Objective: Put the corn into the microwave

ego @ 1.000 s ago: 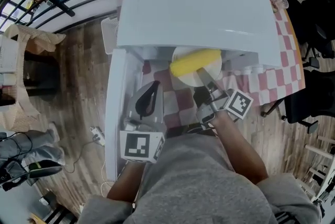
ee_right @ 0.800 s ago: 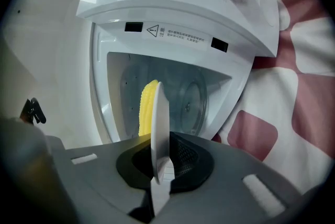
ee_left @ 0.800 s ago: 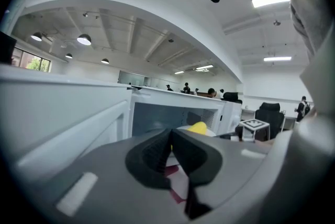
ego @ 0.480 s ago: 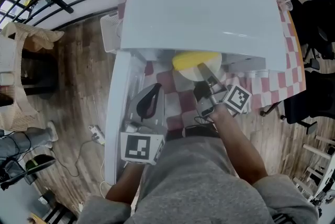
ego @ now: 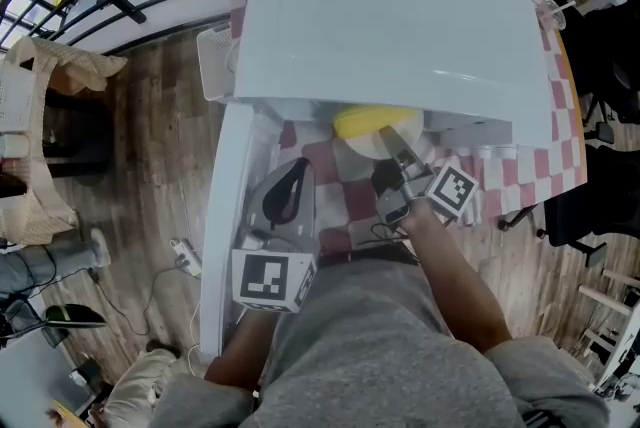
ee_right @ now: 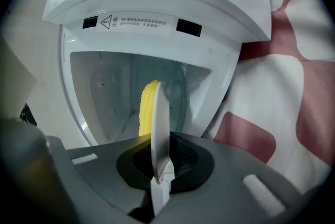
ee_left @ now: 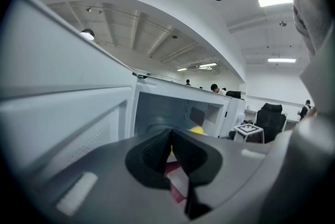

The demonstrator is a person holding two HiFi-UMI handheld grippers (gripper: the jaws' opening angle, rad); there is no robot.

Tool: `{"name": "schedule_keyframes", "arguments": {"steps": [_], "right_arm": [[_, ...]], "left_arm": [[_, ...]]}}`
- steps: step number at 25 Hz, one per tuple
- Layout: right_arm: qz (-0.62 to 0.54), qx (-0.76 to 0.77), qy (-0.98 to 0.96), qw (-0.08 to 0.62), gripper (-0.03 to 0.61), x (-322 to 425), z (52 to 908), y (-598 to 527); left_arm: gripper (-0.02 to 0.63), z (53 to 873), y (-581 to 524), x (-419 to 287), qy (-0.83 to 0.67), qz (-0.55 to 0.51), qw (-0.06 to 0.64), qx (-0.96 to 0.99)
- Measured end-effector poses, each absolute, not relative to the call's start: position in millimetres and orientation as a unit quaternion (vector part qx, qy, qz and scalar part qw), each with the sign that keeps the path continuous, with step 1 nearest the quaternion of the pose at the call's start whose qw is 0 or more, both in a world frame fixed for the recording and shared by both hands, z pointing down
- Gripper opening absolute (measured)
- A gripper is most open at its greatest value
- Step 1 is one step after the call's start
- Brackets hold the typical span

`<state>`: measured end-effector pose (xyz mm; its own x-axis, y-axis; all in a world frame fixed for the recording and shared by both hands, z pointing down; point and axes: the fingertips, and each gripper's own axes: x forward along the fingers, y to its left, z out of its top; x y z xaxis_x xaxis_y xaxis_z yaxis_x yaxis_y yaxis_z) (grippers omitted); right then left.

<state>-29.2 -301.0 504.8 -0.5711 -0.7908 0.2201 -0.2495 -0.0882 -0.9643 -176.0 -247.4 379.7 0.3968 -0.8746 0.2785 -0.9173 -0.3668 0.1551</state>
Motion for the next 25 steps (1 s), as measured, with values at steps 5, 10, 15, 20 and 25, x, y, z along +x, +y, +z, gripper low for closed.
{"name": "schedule_keyframes", "arguments": {"steps": [5,10,15,20,25], "right_arm": [[-0.626,-0.405,0.628,0.224,0.009,-32.1,510.3,-302.8],[-0.631,-0.403,0.622,0.231,0.009,-34.0,514.7,-302.8],[-0.645,-0.402,0.602,0.245,0.012,-38.2,518.6,-304.7],[-0.633,-0.42,0.61,0.226,0.018,-38.9,519.3,-309.1],[-0.614,-0.436,0.63,0.19,0.038,-40.5,521.6,-310.6]], "left_arm": [[0.011,381.2,-246.5,-177.7,-0.546,0.079,0.143,0.821],[0.011,380.5,-247.3,-176.8,-0.545,0.076,0.143,0.823],[0.011,378.0,-244.7,-177.4,-0.544,0.077,0.142,0.823],[0.011,377.1,-243.5,-176.5,-0.544,0.075,0.142,0.824],[0.011,377.3,-243.2,-176.5,-0.543,0.074,0.142,0.824]]}}
